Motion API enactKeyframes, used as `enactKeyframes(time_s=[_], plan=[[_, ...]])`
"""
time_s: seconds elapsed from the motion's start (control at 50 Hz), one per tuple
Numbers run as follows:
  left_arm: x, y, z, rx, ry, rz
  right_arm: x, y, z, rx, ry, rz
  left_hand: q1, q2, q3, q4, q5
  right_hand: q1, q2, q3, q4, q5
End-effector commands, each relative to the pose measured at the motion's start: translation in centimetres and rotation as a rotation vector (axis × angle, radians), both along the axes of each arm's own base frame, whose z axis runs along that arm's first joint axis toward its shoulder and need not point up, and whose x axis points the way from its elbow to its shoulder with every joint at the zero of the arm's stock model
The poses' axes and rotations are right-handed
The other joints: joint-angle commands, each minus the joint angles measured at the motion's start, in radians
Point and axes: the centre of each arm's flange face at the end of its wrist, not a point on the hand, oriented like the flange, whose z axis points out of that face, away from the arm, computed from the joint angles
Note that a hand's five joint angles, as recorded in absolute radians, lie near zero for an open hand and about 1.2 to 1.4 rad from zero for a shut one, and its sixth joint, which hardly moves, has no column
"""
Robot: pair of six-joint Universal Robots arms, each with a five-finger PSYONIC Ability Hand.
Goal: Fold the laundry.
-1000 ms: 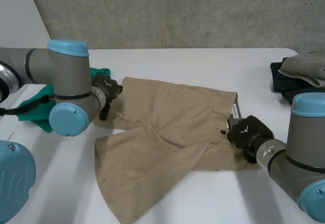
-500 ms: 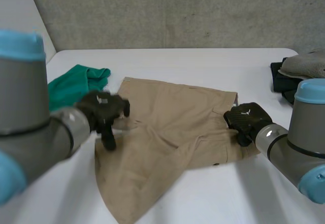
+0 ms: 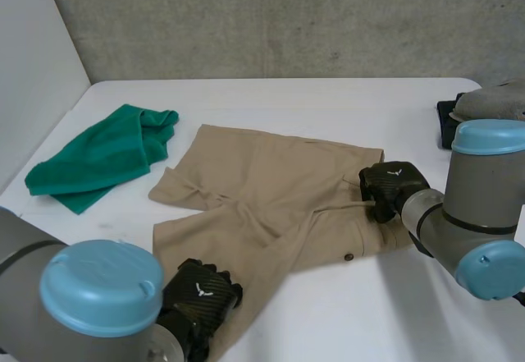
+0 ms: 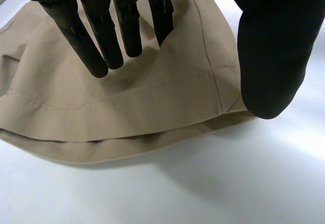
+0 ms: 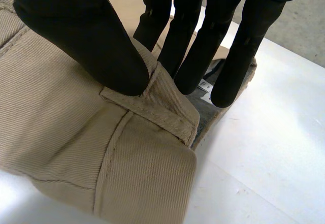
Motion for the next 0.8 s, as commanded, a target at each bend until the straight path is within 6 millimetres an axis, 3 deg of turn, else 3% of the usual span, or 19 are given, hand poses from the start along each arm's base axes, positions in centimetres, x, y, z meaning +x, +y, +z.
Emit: enactKeyframes(time_s=[0.02,0.1,0.12,0.14,0.26,0.34,0.44,0.46,0.52,0.58,0.66,0.78,0.8], plan=[[-1.1,0.1,-1.0,-0.009,-0.013,-0.023,0.2,-0.2,0.2,-0.008,-0.010,-0.010,0.089,0.096,0.091,0.103,0.106,0.306,0.224,0.206,0.198,0.191],[-1.7,-0.1,-1.7,-0.038,-0.024,-0.038,0.2,-0.4,0.4,-0.013,-0.013,-0.014,0.414,0.421,0.416,0.428,0.431,0.306,0.224,0.206,0.198,0.191],[-1.8,-0.1,-1.8,-0.047,-0.027,-0.040,0.1,-0.4,0.5,-0.014,-0.014,-0.016,0.598,0.605,0.600,0.612,0.615,0.306,0.224,0.206,0.198,0.191],[-2.0,-0.3,-1.8,-0.074,-0.024,-0.039,0.1,-0.4,0.5,-0.011,-0.013,-0.016,0.954,0.961,0.956,0.969,0.971,0.306,0.224,0.206,0.198,0.191],[-2.0,-1.4,-0.3,-0.173,0.019,0.010,0.0,0.5,0.8,0.000,-0.002,-0.010,0.958,0.965,0.960,0.972,0.975,0.306,0.224,0.206,0.198,0.191],[-1.3,-1.3,2.4,-0.219,0.069,0.019,-0.6,2.0,1.9,-0.013,0.081,0.038,0.958,0.965,0.960,0.972,0.975,0.306,0.224,0.206,0.198,0.191],[0.2,-0.9,3.7,-0.193,0.004,-0.036,-2.1,5.7,2.1,-0.028,0.404,0.249,0.958,0.965,0.960,0.972,0.975,0.306,0.224,0.206,0.198,0.191],[0.8,-0.5,3.4,-0.152,-0.045,-0.073,-2.8,7.5,1.8,-0.021,0.530,0.350,0.958,0.965,0.960,0.972,0.975,0.306,0.224,0.206,0.198,0.191],[1.7,-0.1,3.0,-0.064,-0.130,-0.139,-4.7,10.2,1.1,-0.021,0.768,0.545,0.958,0.965,0.960,0.972,0.975,0.306,0.224,0.206,0.198,0.191],[2.2,-0.3,2.9,-0.007,-0.162,-0.163,-5.0,10.5,1.0,-0.085,0.856,0.616,0.958,0.965,0.960,0.972,0.975,0.306,0.224,0.206,0.198,0.191],[2.4,-2.0,2.9,0.011,-0.186,-0.169,-3.5,9.6,1.4,-0.185,0.780,0.546,0.958,0.965,0.960,0.972,0.975,0.306,0.224,0.206,0.198,0.191],[-0.1,-7.6,4.1,-0.159,-0.161,-0.117,-1.3,6.0,2.8,-0.262,0.593,0.381,0.958,0.965,0.960,0.972,0.975,0.306,0.224,0.206,0.198,0.191],[-0.9,-9.5,4.8,-0.220,-0.139,-0.084,-0.9,5.2,3.3,-0.272,0.555,0.346,0.958,0.965,0.960,0.972,0.975,0.306,0.224,0.206,0.198,0.191]])
